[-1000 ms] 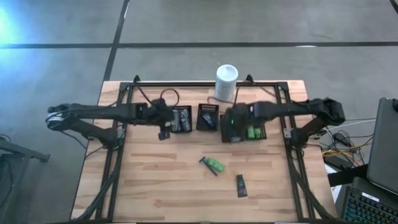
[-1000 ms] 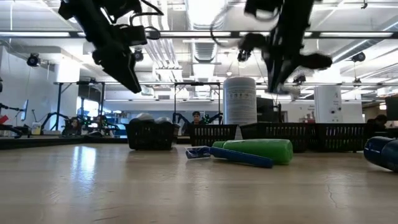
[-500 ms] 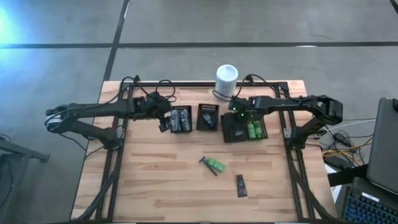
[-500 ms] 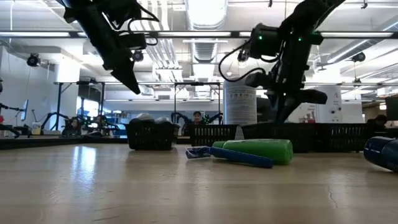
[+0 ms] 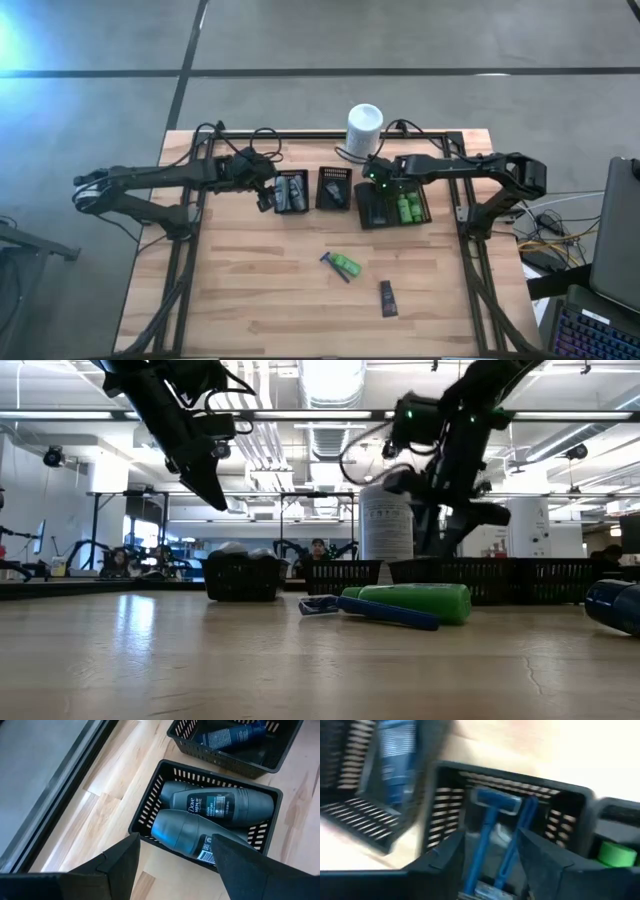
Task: Pick & Place Travel size toiletries
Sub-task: Put the blue razor into the middle right black bin
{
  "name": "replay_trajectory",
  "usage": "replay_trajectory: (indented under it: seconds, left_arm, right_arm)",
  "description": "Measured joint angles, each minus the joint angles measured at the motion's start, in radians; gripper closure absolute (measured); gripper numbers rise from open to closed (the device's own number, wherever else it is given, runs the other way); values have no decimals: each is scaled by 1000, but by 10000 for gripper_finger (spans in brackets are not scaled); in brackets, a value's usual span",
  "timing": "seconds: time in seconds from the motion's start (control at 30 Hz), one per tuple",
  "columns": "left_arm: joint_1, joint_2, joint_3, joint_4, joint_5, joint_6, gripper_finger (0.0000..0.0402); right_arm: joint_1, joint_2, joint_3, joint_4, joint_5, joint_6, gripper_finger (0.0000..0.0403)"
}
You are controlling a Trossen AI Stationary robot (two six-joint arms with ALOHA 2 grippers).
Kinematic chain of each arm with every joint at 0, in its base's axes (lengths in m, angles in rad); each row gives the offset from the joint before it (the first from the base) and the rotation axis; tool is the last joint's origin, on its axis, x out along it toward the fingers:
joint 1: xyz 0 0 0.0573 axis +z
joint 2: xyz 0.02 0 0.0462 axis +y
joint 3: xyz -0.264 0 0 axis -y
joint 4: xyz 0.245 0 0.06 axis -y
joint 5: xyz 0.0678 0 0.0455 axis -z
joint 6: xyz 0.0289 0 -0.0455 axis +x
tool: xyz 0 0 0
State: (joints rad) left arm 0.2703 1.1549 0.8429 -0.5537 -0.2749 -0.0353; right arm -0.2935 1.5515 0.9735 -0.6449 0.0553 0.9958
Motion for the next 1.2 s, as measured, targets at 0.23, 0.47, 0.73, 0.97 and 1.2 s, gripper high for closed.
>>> replay_trajectory:
  seconds: [0.23, 0.47, 0.73, 0.97, 1.2]
  left_arm:
    - [0, 0, 0, -32, 0, -1, 152]
    - [-1, 0, -11, -76, 30, -26, 152]
    - [-2, 0, -71, -78, 54, -30, 152]
    - [-2, 0, -96, -87, 173, -18, 152]
    - [-2, 0, -96, -117, 242, -18, 152]
  right_arm:
    - [137, 15, 104, -19, 75, 16, 192]
    - [328, 111, 222, -27, 21, 39, 190]
    - [529, 359, 427, -29, -130, 141, 206]
    - [588, 554, 633, -34, -119, 172, 222]
    - [598, 653, 793, -199, -105, 274, 219]
